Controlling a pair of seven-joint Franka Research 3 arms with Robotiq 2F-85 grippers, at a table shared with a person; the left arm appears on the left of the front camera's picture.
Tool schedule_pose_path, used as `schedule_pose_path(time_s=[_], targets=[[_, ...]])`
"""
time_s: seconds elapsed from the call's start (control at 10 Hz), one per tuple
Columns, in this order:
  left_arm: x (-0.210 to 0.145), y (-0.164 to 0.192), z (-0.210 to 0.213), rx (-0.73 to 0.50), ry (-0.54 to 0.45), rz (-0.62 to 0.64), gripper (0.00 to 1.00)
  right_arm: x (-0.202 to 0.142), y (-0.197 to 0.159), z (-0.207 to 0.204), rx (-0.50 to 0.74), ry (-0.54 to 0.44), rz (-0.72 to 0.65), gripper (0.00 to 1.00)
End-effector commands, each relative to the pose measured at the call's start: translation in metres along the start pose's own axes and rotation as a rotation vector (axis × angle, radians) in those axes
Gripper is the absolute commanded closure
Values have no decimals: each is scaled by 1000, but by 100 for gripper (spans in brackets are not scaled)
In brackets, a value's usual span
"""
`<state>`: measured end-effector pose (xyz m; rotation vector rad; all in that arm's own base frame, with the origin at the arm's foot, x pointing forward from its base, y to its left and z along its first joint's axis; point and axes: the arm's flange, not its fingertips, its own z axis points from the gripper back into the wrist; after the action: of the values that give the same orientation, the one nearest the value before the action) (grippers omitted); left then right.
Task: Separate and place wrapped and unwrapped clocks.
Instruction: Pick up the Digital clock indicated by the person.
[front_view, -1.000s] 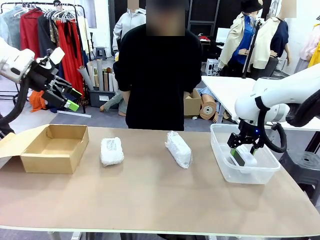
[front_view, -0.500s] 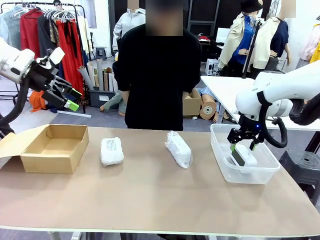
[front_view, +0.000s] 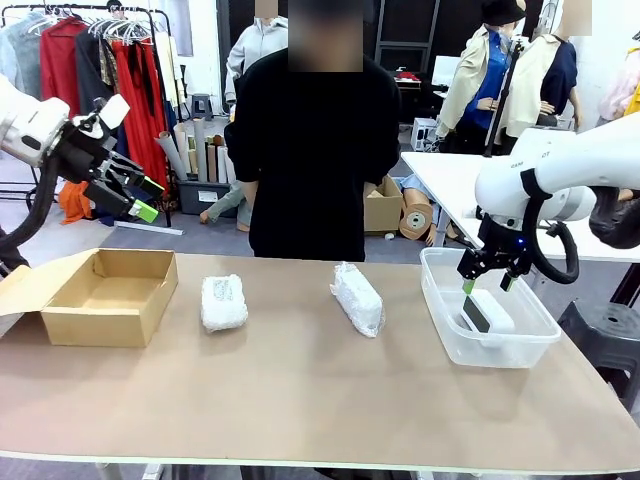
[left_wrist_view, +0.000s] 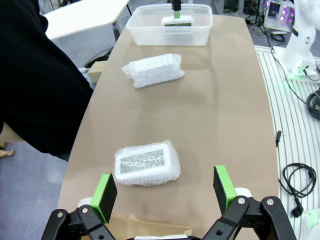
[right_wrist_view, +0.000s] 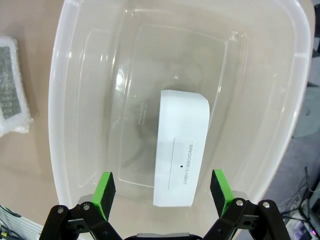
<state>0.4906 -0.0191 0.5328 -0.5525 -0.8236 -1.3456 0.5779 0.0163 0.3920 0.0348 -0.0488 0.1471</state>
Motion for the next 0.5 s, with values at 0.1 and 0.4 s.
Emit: schedule_pose_path(time_s=[0.1,0.4], targets=[[2,-1,0,1,-10,2,0,1,0,-2,2,-7,-2,0],[2,-1,0,1,-10,2,0,1,0,-2,2,-7,-2,0]])
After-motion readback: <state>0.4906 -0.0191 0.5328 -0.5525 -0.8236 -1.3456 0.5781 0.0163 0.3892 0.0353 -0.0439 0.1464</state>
